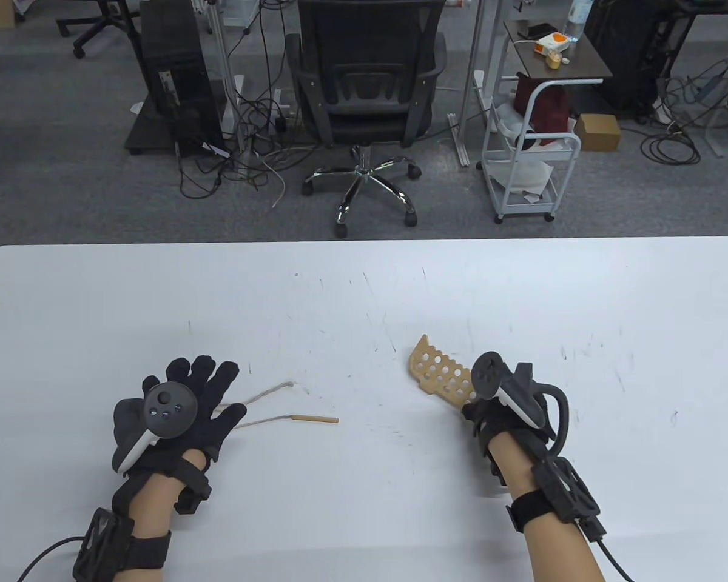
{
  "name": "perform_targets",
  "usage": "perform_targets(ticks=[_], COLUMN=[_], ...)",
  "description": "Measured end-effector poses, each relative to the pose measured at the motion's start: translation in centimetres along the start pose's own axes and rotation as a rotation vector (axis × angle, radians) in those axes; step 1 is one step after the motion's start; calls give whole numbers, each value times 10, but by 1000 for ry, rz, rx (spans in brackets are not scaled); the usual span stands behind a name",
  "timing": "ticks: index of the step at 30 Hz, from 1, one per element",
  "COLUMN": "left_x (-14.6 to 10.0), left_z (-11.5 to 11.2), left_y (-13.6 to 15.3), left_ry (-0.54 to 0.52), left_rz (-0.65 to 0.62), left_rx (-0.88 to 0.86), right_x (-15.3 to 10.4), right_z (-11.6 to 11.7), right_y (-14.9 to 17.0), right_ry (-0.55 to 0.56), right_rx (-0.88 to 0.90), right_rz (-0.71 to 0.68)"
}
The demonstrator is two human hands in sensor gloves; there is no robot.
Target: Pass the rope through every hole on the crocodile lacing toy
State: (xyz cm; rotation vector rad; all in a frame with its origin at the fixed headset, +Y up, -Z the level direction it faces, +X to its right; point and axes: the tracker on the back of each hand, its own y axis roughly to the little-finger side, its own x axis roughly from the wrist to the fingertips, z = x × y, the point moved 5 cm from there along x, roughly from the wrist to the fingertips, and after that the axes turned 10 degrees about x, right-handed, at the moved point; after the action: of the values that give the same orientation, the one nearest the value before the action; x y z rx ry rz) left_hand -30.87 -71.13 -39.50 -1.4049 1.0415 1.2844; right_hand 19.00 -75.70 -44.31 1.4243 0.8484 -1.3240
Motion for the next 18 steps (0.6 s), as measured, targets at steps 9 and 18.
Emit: perform_targets(ticks=[9,18], left_x=[0,0], left_z=[-1,-3], left_y=[0,1], left_ry=[4,19], left_rz=[2,12], left_rx=[-7,-26], right_x=[-6,-8], right_z=[-3,-3], right_y=[3,18], right_ry=[-23,-81], right_rx=[73,347], right_rz=[-29,-8])
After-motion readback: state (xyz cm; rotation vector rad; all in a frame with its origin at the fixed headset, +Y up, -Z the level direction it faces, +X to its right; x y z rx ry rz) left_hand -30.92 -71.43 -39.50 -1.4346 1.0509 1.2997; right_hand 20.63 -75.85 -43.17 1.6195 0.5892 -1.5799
